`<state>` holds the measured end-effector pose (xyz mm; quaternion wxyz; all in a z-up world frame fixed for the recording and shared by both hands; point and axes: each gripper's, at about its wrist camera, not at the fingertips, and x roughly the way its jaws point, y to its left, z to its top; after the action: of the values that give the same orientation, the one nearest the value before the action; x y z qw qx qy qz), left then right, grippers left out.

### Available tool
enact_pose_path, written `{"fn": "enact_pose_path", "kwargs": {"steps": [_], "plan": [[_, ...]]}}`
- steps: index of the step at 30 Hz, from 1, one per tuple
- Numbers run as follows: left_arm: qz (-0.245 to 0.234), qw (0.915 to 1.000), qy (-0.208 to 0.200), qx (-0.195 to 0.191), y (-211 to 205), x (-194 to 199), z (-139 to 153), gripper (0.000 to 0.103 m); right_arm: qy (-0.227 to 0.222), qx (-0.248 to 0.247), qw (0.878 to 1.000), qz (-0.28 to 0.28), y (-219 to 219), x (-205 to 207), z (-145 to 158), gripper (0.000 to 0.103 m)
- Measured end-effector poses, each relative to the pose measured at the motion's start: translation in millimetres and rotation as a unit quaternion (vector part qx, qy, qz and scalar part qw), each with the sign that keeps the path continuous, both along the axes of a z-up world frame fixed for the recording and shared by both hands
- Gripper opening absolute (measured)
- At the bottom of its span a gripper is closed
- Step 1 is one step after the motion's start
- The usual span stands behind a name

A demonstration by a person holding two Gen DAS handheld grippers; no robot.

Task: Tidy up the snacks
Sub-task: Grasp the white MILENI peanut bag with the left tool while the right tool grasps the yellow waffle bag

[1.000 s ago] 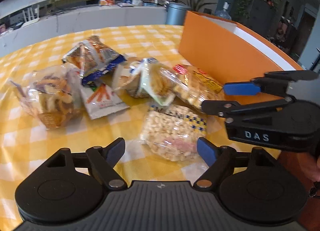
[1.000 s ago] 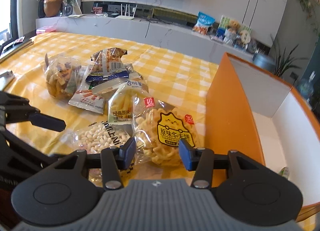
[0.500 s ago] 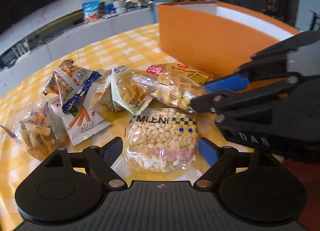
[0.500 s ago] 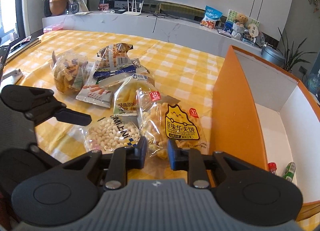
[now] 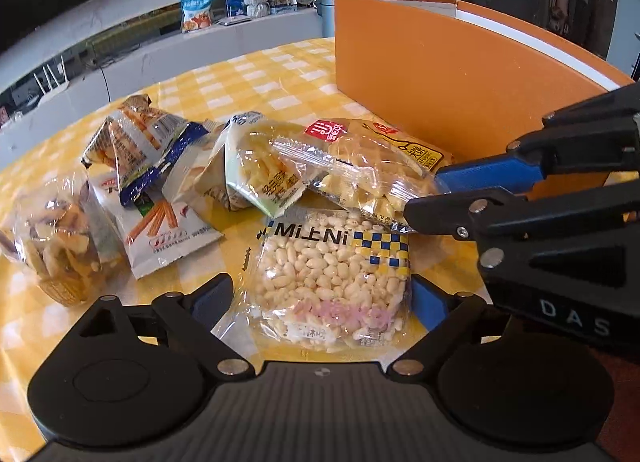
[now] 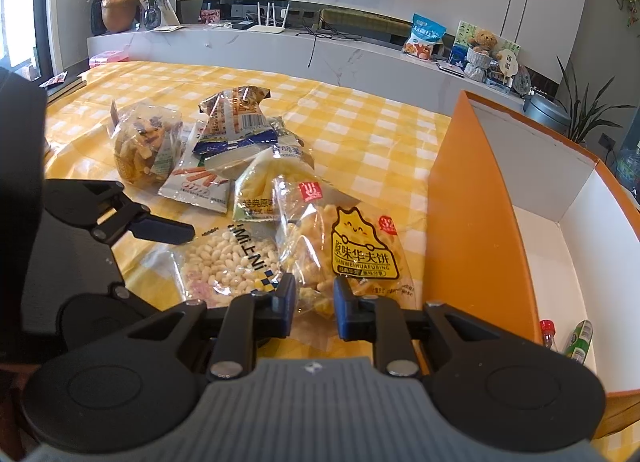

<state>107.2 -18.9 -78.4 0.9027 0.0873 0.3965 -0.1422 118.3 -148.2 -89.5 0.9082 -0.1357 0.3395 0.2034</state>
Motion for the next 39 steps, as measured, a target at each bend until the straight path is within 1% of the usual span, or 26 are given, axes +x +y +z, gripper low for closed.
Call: {"fn": "enact_pose_path", "kwargs": {"steps": [1, 4, 10, 14, 17, 18, 19, 20, 21, 22, 23, 24, 25, 27, 28, 29, 30, 32, 34, 37, 39], "plan": [[-0.002, 1.0, 0.0, 0.003, 0.1, -1.7, 1.0, 0.103, 0.0, 0.0, 1.0, 0.0, 1.2, -1.8, 0.5, 0.015], [-0.004, 0.9998, 0.007, 0.018, 2.5, -8.0, 4.8, 0.099, 0.003, 0.003, 1.0, 0.004, 4.6, -7.7, 2.6, 0.013], [0.026, 0.9986, 0.03, 0.035, 29.6, -21.9, 8.6, 0.098, 0.029, 0.014, 0.999, 0.019, 17.0, -28.6, 3.3, 0.013], [0.061, 0.9968, 0.043, 0.03, 49.5, -26.3, 10.8, 0.098, 0.052, 0.013, 0.998, 0.028, 25.1, -40.9, -1.4, 0.013], [0.074, 0.9962, 0.04, 0.022, 57.8, -26.5, 10.2, 0.098, 0.057, 0.014, 0.998, 0.031, 26.8, -44.0, -5.2, 0.018], [0.075, 0.9963, 0.039, 0.018, 59.6, -27.0, 10.4, 0.098, 0.057, 0.021, 0.998, 0.029, 25.5, -43.8, -4.3, 0.024], [0.077, 0.9962, 0.038, 0.014, 60.7, -26.9, 10.4, 0.098, 0.054, 0.027, 0.998, 0.028, 24.9, -43.4, -2.2, 0.036], [0.08, 0.9961, 0.037, 0.01, 62.0, -26.9, 10.5, 0.097, 0.048, 0.028, 0.998, 0.028, 24.5, -42.0, 0.1, 0.044], [0.081, 0.9959, 0.038, 0.008, 62.3, -25.7, 10.4, 0.097, 0.036, 0.027, 0.999, 0.028, 24.2, -41.1, 2.8, 0.061], [0.081, 0.9959, 0.038, 0.008, 62.4, -25.1, 10.3, 0.097, 0.022, 0.024, 0.999, 0.027, 24.5, -40.5, 5.0, 0.073], [0.081, 0.996, 0.038, 0.009, 62.1, -24.4, 10.1, 0.097, 0.011, 0.018, 0.999, 0.028, 25.2, -37.9, 6.1, 0.078], [0.079, 0.996, 0.038, 0.012, 62.2, -23.7, 9.8, 0.097, 0.005, 0.009, 0.999, 0.032, 26.3, -34.2, 6.0, 0.081], [0.077, 0.9962, 0.038, 0.012, 63.0, -25.0, 10.2, 0.097, 0.003, 0.001, 0.999, 0.034, 27.1, -29.3, 4.2, 0.081], [0.074, 0.9964, 0.038, 0.011, 63.7, -25.1, 10.2, 0.097, 0.012, -0.01, 1.0, 0.026, 26.8, -15.4, -0.5, 0.081], [0.075, 0.9964, 0.039, 0.012, 63.9, -24.4, 9.6, 0.097, 0.02, -0.009, 1.0, 0.02, 25.8, -8.7, -2.8, 0.084], [0.074, 0.9965, 0.039, 0.009, 65.0, -24.7, 9.3, 0.097, 0.03, -0.002, 0.999, 0.015, 24.5, -1.9, -4.2, 0.086], [0.073, 0.9965, 0.039, 0.006, 66.1, -24.7, 9.3, 0.097, 0.042, 0.006, 0.999, 0.01, 23.0, 3.1, -5.5, 0.091], [0.069, 0.9968, 0.041, 0.006, 67.1, -24.5, 9.6, 0.097, 0.063, 0.02, 0.998, 0.008, 22.1, 10.8, -9.4, 0.093], [0.065, 0.997, 0.042, 0.008, 67.0, -23.8, 9.3, 0.097, 0.077, 0.03, 0.997, 0.008, 21.9, 14.6, -13.3, 0.097], [0.059, 0.9973, 0.041, 0.012, 65.4, -22.8, 7.9, 0.099, 0.091, 0.044, 0.995, 0.008, 22.1, 17.5, -17.7, 0.097], [0.06, 0.9974, 0.039, 0.011, 65.3, -22.5, 6.9, 0.101, 0.091, 0.041, 0.995, 0.004, 23.6, 18.6, -19.9, 0.097]]}}
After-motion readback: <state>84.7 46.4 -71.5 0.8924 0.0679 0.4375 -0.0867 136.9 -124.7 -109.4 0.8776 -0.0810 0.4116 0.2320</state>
